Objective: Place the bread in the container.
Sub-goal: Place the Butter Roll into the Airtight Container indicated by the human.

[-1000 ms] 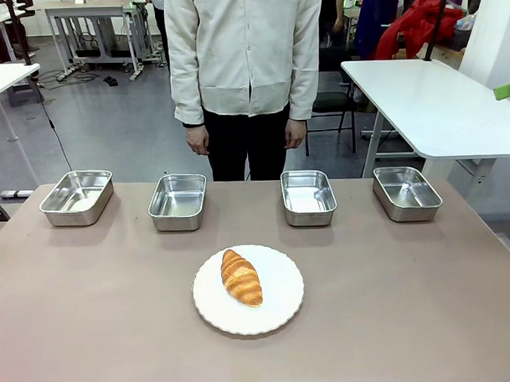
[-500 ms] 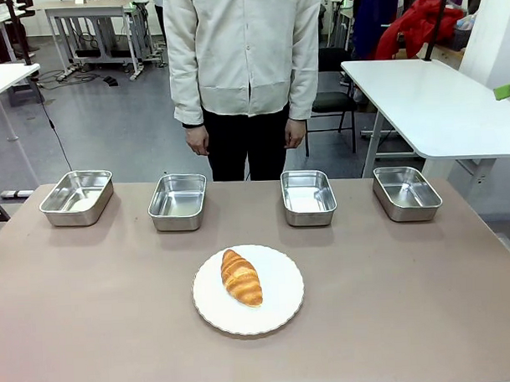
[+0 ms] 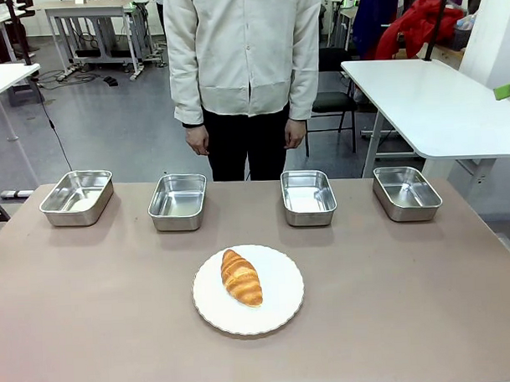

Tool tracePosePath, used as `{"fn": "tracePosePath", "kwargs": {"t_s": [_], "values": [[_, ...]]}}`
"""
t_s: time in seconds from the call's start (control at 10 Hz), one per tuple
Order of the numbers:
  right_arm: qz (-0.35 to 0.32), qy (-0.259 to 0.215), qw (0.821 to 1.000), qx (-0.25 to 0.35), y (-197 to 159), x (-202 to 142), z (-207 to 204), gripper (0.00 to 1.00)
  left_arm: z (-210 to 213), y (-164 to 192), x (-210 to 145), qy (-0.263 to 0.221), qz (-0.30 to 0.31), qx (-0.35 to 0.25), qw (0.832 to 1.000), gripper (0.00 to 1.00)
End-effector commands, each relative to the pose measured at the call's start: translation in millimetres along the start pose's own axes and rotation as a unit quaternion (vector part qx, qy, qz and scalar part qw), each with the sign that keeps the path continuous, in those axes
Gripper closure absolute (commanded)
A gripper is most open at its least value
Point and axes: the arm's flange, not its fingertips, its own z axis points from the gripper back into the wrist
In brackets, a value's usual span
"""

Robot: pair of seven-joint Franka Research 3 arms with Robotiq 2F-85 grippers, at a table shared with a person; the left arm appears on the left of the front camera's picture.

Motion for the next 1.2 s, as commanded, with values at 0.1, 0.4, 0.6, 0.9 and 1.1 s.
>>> {"fn": "tracePosePath", "kwargs": {"t_s": [0.1,0.4,0.6,0.9,1.1], "values": [[0.003,-0.007,1.000,0.003,-0.4,1.1,-0.7,0.00,0.2,-0.2,0.8,-0.002,-0.002,-0.002,1.000,0.00],[0.003,-0.007,1.000,0.003,-0.4,1.1,-0.7,0.00,0.2,-0.2,0.8,-0.002,-0.002,-0.002,1.000,0.00],[0.003,-0.007,1.000,0.003,-0.4,1.1,-0.7,0.00,0.2,-0.2,0.8,-0.002,-0.002,-0.002,1.000,0.00],[0.003,-0.007,1.000,0.003,-0.4,1.1,-0.7,0.00,0.2,-0.2,0.8,-0.002,-0.002,-0.002,1.000,0.00],[0.003,-0.007,1.000,0.003,-0.4,1.1,-0.7,0.00,0.2,-0.2,0.8,-0.002,-0.002,-0.002,1.000,0.00]]}}
